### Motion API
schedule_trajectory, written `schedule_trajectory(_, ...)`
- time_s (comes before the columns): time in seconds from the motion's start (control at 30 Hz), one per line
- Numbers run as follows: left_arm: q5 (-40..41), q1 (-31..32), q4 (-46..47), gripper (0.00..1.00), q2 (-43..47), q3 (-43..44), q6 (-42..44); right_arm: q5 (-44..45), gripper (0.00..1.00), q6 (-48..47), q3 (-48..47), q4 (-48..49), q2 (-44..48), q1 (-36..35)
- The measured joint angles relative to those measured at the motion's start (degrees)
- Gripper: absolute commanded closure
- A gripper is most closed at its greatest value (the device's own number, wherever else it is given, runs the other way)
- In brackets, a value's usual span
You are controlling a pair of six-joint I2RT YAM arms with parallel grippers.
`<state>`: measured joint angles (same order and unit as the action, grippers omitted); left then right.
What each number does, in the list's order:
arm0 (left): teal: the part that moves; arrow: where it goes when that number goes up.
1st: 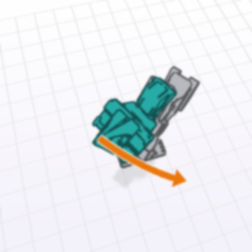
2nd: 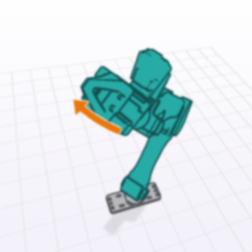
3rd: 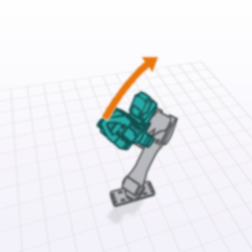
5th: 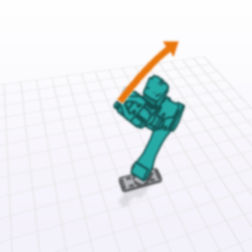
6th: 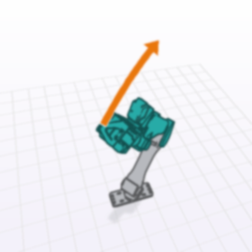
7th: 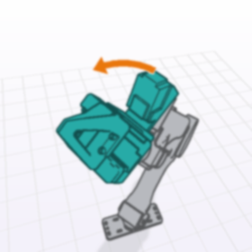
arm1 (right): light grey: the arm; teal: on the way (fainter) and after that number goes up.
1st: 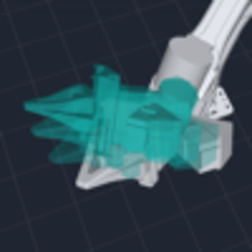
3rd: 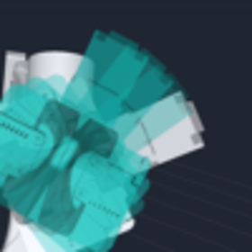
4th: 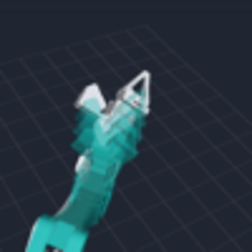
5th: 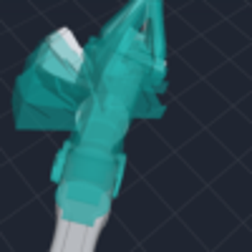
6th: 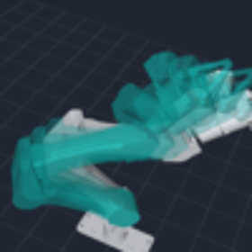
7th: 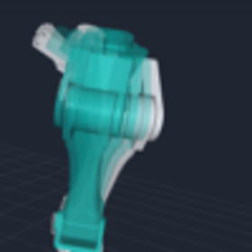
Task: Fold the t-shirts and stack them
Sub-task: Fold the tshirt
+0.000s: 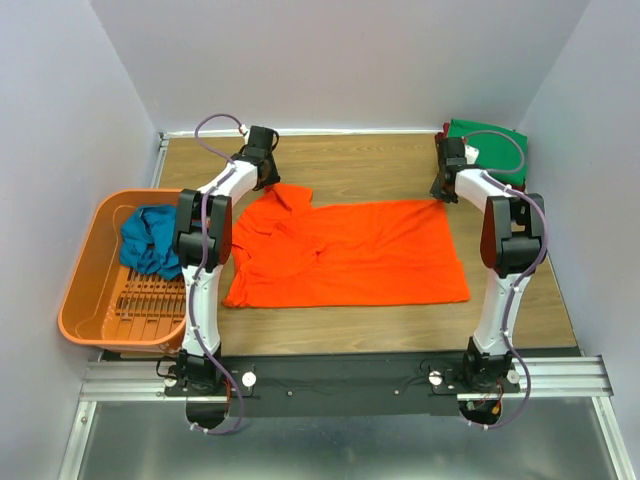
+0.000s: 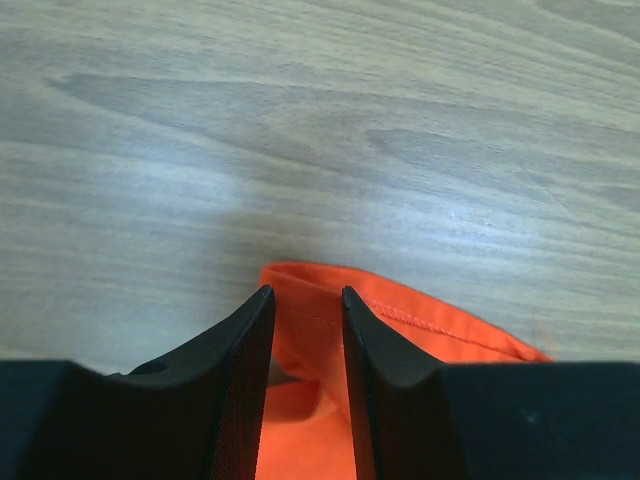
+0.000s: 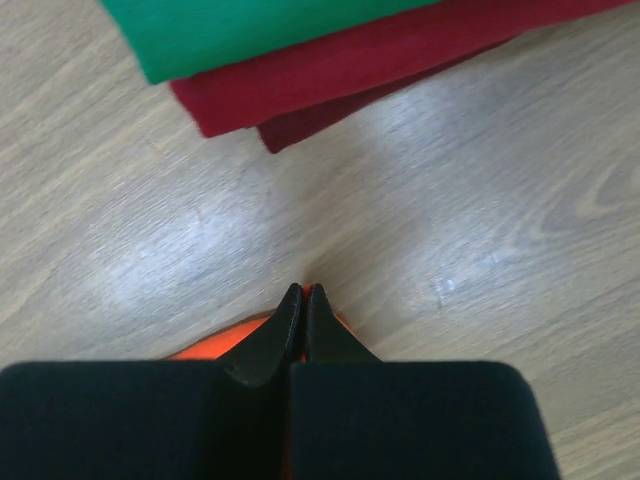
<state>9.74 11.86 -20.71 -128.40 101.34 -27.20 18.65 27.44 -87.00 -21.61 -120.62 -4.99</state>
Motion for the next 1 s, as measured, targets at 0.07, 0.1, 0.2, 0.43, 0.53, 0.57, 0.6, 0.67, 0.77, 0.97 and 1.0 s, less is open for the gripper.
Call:
schedule_trajectory(0.07,-0.04,0.00,0.00,0.59,-1.05,0.44,0.00,-0.04,0.98,0.17,0.20,0.00,0.11,0.57)
schedule_trajectory(0.1,-0.09,0.00,-0.11,0.59,-1.25,0.44,0.00,-0.09,0.98,0.20,0.35,-0.02,0.20,0.83)
schedule_trajectory(0.2,-0.13,0.00,-0.20,0.60,-1.75,0.50,0.00,-0.33,0.98,0.39,0.72,-0.13,0.22,1.33)
schedule_trajectory(0.43,-0.24,-0.02,-0.42,0.96,-3.76,4.02,0.46,-1.27,0.98,0.63,0.87,-0.48,0.24,2.19)
schedule_trajectory(0.53,-0.63,-0.02,-0.42,1.00,-4.76,5.51,0.63,-1.66,0.98,0.76,0.87,-0.48,0.26,2.36)
schedule_trajectory(0.57,-0.90,-0.02,-0.42,1.00,-5.05,6.08,0.72,-1.84,0.98,0.87,0.87,-0.48,0.26,2.43)
schedule_trajectory(0.6,-1.09,-0.02,-0.44,1.00,-5.18,6.38,0.83,-1.97,0.98,1.01,0.87,-0.48,0.26,2.47)
schedule_trajectory(0.67,-1.51,-0.02,-0.50,1.00,-5.29,7.10,0.94,-2.32,0.98,1.05,0.87,-0.48,0.28,2.54)
schedule_trajectory(0.77,-1.97,-0.02,-0.31,1.00,-5.29,8.76,1.33,-2.62,0.98,1.07,0.87,-0.48,0.28,2.60)
schedule_trajectory(0.97,-2.49,-0.13,0.04,0.96,-5.25,9.62,1.88,-3.34,0.56,1.51,1.38,-0.37,0.48,2.86)
schedule_trajectory(1.0,-2.47,-0.20,0.04,0.89,-5.09,9.29,1.81,-3.76,0.44,1.49,1.77,-0.07,0.76,2.86)
